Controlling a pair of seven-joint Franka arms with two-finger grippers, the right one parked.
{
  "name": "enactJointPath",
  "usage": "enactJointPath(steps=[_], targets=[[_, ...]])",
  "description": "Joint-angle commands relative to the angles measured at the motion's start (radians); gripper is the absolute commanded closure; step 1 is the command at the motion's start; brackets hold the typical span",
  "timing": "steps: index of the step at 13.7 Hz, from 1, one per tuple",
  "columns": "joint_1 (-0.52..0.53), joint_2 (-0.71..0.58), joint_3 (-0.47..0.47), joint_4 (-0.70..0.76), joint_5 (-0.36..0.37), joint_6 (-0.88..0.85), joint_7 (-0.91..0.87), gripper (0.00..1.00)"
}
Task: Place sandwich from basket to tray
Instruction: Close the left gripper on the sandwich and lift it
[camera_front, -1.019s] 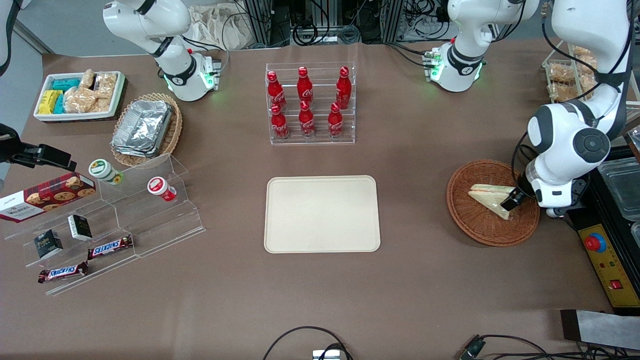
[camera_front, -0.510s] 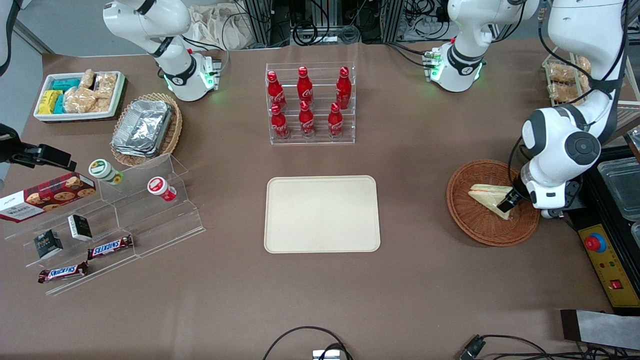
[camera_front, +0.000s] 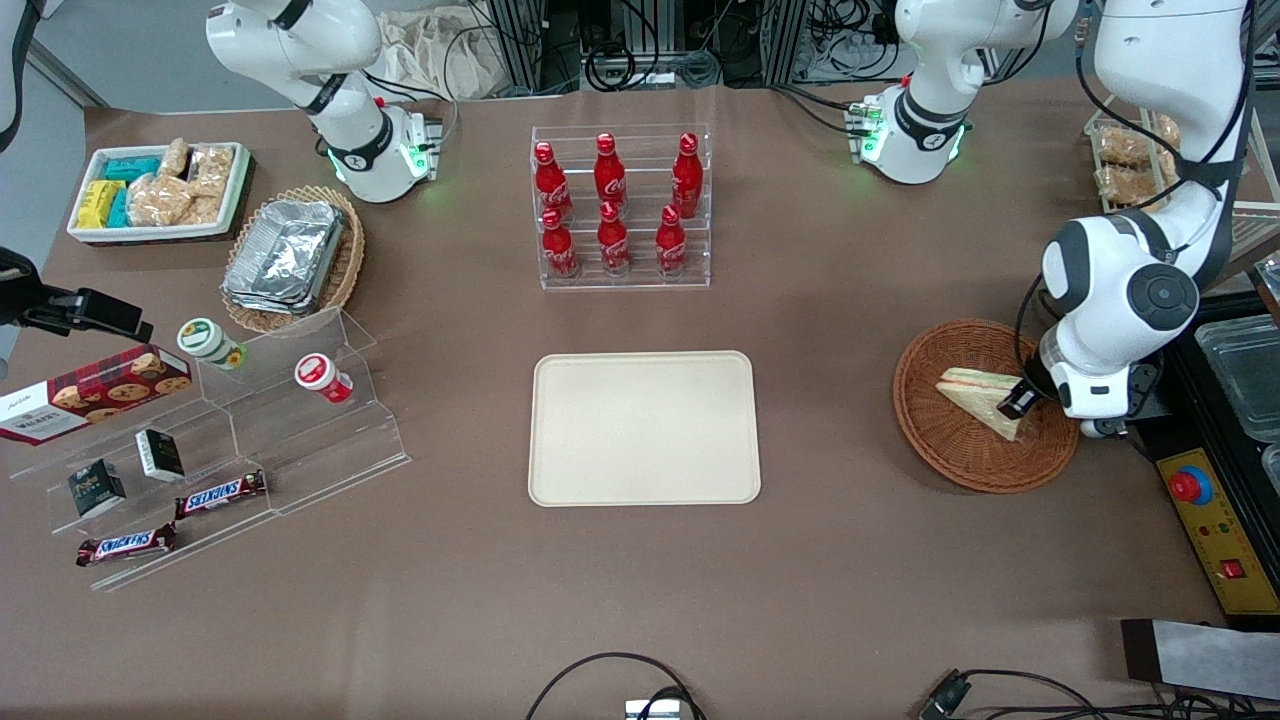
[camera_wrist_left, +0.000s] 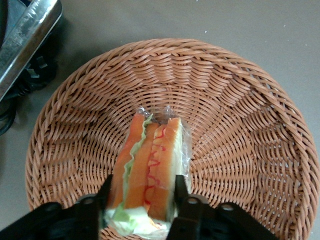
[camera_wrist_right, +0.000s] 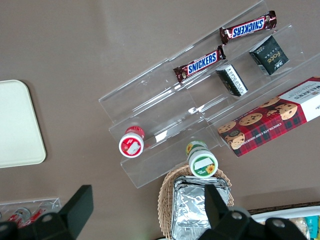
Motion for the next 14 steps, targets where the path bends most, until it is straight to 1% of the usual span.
enactJointPath(steps=[1,4,6,8,11,14], targets=[[-0.017,-0.013,0.001,-0.007,0.023,0.006,-0.02,1.0],[-0.021,-0.059,0.0,-0.001,0.026,-0.051,-0.004,1.0],[-0.031,-0.108,0.0,0.002,0.082,-0.115,0.031,1.0],[-0.038,-0.162,-0.002,0.018,0.092,-0.177,0.077,1.0],[-0.04,-0.242,-0.023,0.053,0.092,-0.288,0.222,1.0],[-0.04,-0.299,-0.047,0.102,0.093,-0.387,0.434,1.0]])
